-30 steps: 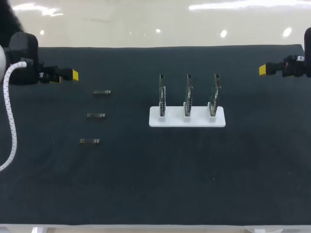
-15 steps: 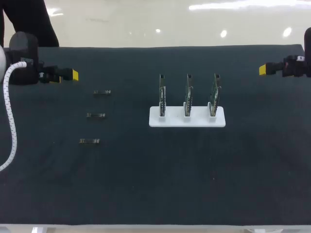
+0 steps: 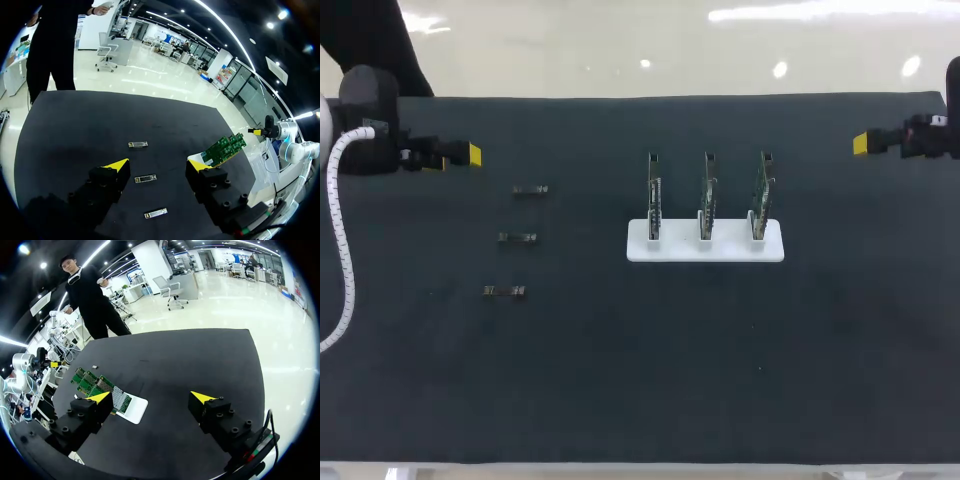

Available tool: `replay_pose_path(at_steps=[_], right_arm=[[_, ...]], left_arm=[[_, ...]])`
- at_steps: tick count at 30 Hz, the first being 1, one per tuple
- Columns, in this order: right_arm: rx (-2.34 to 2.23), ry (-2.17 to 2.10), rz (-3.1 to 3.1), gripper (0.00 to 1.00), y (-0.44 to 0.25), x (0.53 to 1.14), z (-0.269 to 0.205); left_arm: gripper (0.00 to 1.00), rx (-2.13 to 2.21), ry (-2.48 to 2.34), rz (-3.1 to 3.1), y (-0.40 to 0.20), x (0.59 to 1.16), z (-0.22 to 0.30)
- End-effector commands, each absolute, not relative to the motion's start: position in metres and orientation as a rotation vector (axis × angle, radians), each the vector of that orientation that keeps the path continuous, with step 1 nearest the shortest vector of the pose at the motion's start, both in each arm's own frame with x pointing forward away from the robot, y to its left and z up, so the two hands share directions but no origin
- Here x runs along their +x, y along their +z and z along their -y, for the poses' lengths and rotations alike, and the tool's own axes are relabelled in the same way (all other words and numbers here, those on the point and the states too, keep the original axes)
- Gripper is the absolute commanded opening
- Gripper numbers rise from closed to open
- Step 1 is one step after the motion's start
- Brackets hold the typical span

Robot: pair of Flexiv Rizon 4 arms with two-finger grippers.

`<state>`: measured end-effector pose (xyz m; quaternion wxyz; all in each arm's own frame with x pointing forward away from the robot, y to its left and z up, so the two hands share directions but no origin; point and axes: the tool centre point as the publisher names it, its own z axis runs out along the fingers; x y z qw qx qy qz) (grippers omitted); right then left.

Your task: Pick up the optical module with the left hand, and insert it into the network port with the right hand.

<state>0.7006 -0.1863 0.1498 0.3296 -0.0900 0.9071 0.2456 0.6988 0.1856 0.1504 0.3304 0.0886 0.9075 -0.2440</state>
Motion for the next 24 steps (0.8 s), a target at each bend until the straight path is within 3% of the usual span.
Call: replay_pose_path(at_steps=[1,9,24], right_arm=[[-0.232,0.636,-2.374,1.00,0.150,0.700,0.185],[-0.232,0.636,-2.374,1.00,0.150,0.700,0.185],[-0.232,0.636,-2.374,1.00,0.150,0.700,0.185]], left_arm=[[1.00,0.231,-0.634,-2.377,0.151,0.700,-0.185],[1.00,0.309,-0.643,-2.361,0.150,0.688,-0.189],[1.00,0.940,-0.428,-2.404,0.137,0.653,-0.196]])
